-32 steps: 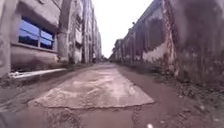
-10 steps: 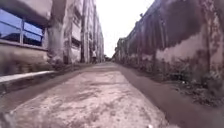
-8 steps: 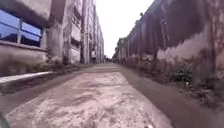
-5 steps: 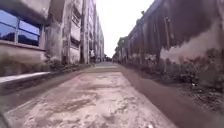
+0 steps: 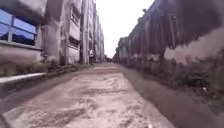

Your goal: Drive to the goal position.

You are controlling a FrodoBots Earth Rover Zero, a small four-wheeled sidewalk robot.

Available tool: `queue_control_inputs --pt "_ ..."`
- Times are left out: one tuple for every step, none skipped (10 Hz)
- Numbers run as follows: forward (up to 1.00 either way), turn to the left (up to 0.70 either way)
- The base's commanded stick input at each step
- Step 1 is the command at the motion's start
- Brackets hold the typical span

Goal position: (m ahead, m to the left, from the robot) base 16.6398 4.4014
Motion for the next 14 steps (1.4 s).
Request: queue_control_inputs --pt "0.7 0.0" --pt "0.7 0.0" --pt "0.7 0.0" --pt "0.7 0.0" --pt "0.7 0.0" --pt "0.7 0.0" --pt "0.7 0.0" --pt "0.7 0.0" --pt "0.7 0.0" --pt "0.7 0.0" --pt "0.7 0.0" --pt "0.7 0.0" --pt "0.7 0.0" --pt "0.7 0.0"
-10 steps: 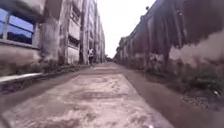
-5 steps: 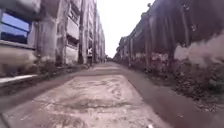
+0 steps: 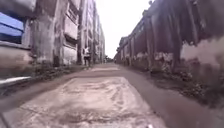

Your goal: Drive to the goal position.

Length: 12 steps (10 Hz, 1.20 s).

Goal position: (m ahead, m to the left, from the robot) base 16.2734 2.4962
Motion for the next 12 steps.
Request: queue_control_inputs --pt "0.7 0.0" --pt "0.7 0.0" --pt "0.7 0.0" --pt "0.7 0.0" --pt "0.7 0.0" --pt "0.7 0.0" --pt "0.7 0.0" --pt "0.7 0.0" --pt "0.7 0.0" --pt "0.7 0.0" --pt "0.7 0.0" --pt "0.7 0.0"
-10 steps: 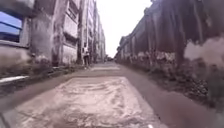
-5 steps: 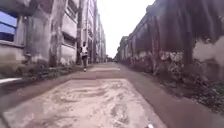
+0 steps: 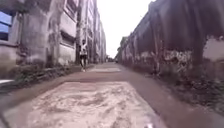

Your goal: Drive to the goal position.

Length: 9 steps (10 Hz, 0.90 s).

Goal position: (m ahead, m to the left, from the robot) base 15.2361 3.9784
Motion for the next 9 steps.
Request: queue_control_inputs --pt "0.7 0.0" --pt "0.7 0.0" --pt "0.7 0.0" --pt "0.7 0.0" --pt "0.7 0.0" --pt "0.7 0.0" --pt "0.7 0.0" --pt "0.7 0.0" --pt "0.7 0.0"
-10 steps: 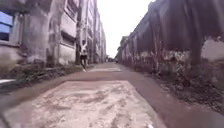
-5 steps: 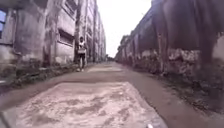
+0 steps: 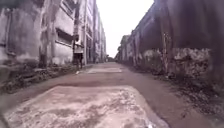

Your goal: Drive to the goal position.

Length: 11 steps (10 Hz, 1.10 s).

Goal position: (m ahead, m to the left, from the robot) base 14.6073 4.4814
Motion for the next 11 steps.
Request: queue_control_inputs --pt "0.7 0.0" --pt "0.7 0.0" --pt "0.7 0.0" --pt "0.7 0.0" --pt "0.7 0.0" --pt "0.7 0.0" --pt "0.7 0.0" --pt "0.7 0.0" --pt "0.7 0.0" --pt "0.7 0.0" --pt "0.7 0.0"
